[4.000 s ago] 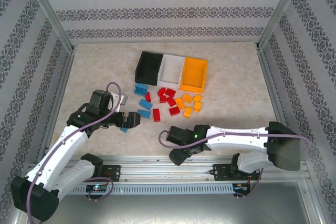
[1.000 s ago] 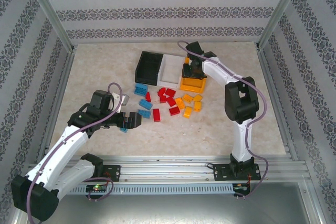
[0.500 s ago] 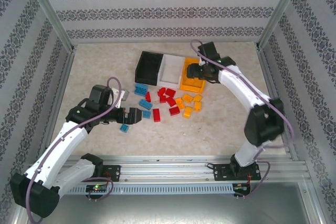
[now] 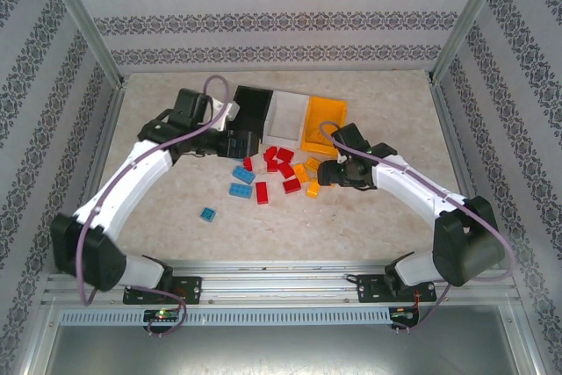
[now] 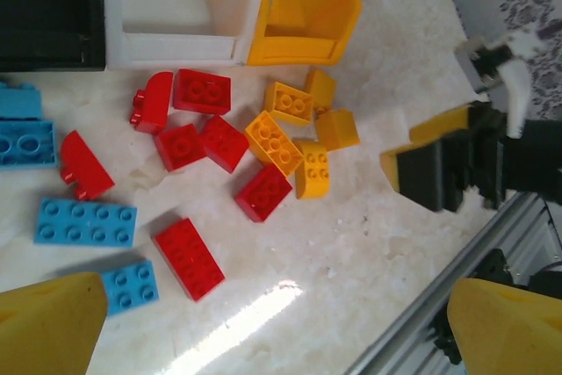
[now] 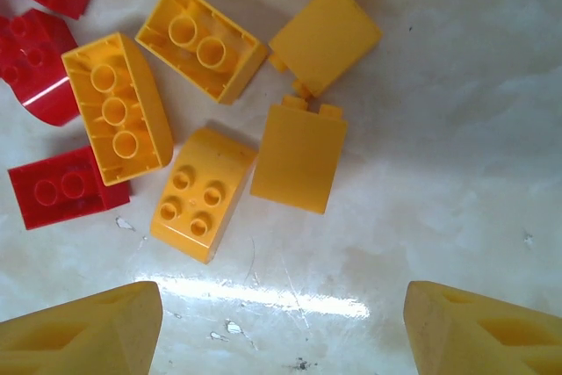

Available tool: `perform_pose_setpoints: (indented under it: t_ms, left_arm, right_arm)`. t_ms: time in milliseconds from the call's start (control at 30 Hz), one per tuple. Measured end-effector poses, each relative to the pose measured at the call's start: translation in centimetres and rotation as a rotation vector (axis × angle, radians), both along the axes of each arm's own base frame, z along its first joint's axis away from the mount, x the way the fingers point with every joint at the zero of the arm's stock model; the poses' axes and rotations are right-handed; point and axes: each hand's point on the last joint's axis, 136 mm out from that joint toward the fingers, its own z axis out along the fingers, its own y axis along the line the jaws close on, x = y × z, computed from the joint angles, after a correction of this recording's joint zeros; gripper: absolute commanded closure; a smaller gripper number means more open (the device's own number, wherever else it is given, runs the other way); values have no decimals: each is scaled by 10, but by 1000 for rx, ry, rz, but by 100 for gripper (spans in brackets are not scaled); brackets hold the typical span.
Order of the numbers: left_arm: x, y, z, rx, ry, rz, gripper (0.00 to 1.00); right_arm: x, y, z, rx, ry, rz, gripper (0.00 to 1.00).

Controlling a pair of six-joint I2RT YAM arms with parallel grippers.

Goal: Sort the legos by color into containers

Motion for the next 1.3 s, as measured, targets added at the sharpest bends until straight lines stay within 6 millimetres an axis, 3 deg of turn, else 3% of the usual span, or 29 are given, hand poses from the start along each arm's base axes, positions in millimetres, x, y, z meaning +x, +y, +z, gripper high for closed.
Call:
perform_pose_setpoints:
  t_ms: [100,200,600,767,1033,1300]
  left_arm:
    - [16,-6,-26,25,20,-24,0]
    - [24,-9,-39,33,-3,-43,0]
    - [18,-8,-74,40,-37,-78,0]
    - [21,-10,-64,23,-76,-83,0]
    - [23,-11,-50,10,-128,-83,0]
    - [24,-10,-50,16,-135,-87,0]
  right_arm:
    - [1,1,-5,1,3,-3,28]
    - [3,3,-10,0,11,-8,30]
    - [8,5,-50,-44,105,-23,37]
    - [21,10,-56,-48,104,-25,42]
    - [37,15,-63,-49,98,-46,66]
    - [31,8,-58,-63,76,-56,68]
